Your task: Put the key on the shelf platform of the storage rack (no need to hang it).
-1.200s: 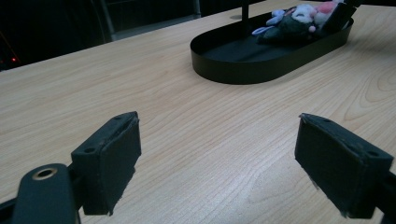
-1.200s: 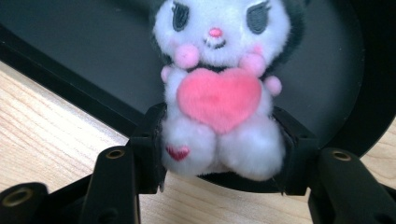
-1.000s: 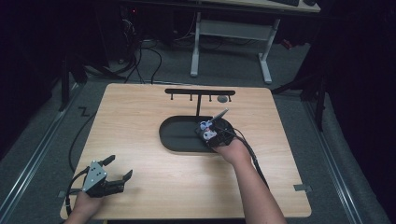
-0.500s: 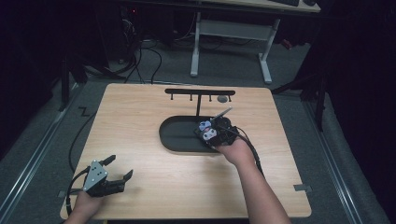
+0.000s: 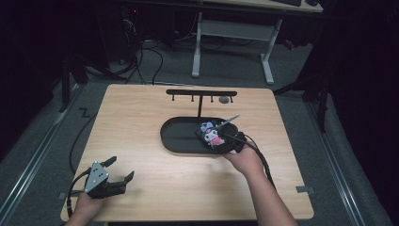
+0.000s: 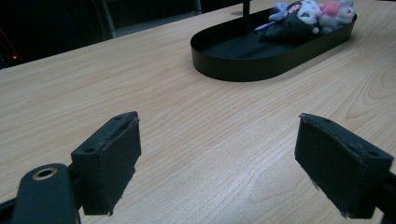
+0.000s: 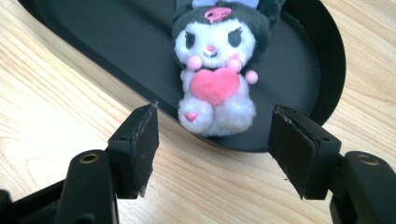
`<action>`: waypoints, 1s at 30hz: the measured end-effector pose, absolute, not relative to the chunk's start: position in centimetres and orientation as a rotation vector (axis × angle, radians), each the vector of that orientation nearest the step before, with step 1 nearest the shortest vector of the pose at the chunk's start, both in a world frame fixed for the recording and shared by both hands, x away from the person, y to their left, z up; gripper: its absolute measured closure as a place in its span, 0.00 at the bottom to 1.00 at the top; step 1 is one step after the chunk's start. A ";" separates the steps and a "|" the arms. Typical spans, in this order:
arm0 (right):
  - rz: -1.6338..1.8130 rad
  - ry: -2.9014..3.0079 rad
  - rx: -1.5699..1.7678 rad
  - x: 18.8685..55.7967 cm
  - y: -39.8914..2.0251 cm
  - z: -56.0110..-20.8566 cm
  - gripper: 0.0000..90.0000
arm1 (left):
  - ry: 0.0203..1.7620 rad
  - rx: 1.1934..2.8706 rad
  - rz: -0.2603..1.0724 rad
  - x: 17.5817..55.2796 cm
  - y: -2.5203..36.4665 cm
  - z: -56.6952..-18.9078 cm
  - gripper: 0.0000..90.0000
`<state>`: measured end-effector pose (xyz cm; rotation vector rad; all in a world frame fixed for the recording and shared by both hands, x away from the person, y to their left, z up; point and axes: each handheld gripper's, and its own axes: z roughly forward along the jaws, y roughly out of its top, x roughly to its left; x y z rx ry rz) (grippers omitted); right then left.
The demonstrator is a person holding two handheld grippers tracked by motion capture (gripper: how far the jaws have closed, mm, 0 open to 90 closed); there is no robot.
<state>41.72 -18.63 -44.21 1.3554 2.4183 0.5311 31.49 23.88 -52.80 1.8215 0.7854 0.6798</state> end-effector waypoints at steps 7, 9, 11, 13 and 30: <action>0.638 2.378 1.372 40.4 -20.0 -45.0 0.35 | 0.786 1.822 0.680 31.5 23.9 -52.8 0.17; 0.664 2.362 1.379 39.9 -20.7 -45.4 0.35 | 0.787 1.821 0.681 31.5 23.9 -52.8 0.17; 0.679 2.350 1.373 39.4 -21.2 -45.8 0.35 | 0.787 1.822 0.681 31.5 23.9 -52.8 0.17; 0.699 2.337 1.374 38.9 -21.8 -46.3 0.35 | 0.788 1.824 0.681 31.5 23.8 -52.8 0.17; 0.931 2.153 1.344 32.5 -25.2 -49.7 0.32 | 0.779 1.840 0.687 31.5 23.6 -52.8 0.17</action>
